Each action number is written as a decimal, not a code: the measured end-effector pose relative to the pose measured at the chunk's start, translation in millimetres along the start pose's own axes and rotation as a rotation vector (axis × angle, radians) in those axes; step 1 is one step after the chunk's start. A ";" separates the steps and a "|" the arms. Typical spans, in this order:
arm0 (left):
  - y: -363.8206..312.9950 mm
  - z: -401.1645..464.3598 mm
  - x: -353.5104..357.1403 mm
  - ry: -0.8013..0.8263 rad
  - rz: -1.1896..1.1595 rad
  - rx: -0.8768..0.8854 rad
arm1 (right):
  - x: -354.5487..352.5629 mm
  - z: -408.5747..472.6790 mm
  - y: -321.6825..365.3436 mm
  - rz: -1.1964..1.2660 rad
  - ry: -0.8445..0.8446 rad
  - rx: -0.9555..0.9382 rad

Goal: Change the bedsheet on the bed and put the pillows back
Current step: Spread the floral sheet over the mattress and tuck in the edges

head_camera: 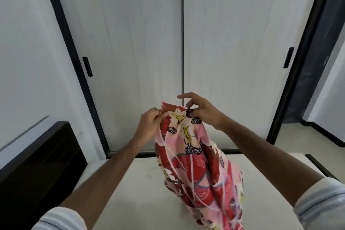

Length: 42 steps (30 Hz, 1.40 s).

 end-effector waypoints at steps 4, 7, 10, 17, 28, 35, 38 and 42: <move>4.7 0.4 19.0 -0.072 -0.229 -0.076 | -6.9 -11.0 -10.4 0.042 0.011 0.087; 0.5 2.3 27.3 -0.117 -0.222 -0.042 | 0.1 -22.9 -11.6 0.007 0.065 0.123; -19.6 6.9 31.4 -0.132 -0.085 0.109 | 16.5 -37.6 -16.8 -0.005 0.253 0.165; -68.4 4.8 52.1 0.152 -0.134 0.195 | 1.9 -31.8 -14.2 -0.038 0.118 0.086; -129.5 29.7 -6.7 0.251 -0.296 0.243 | 19.5 -19.5 17.2 0.448 0.533 -0.035; -140.5 52.4 -95.1 0.026 0.290 0.372 | -72.6 29.5 -15.0 -0.663 0.154 0.190; -162.7 55.4 -122.8 -0.034 0.498 0.476 | -132.1 39.8 -1.8 -0.923 -0.112 0.261; -187.8 54.1 -124.4 0.075 0.864 0.681 | -194.0 43.7 34.5 -0.930 -0.418 0.261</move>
Point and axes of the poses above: each hand's wrist, its own z-axis towards the middle knuckle, its own x-axis out of the palm, y = z × x, the point moved 6 cm from there along z, towards the middle knuckle, and after that the axes turned 10 degrees about -z, right-handed, at the moved point
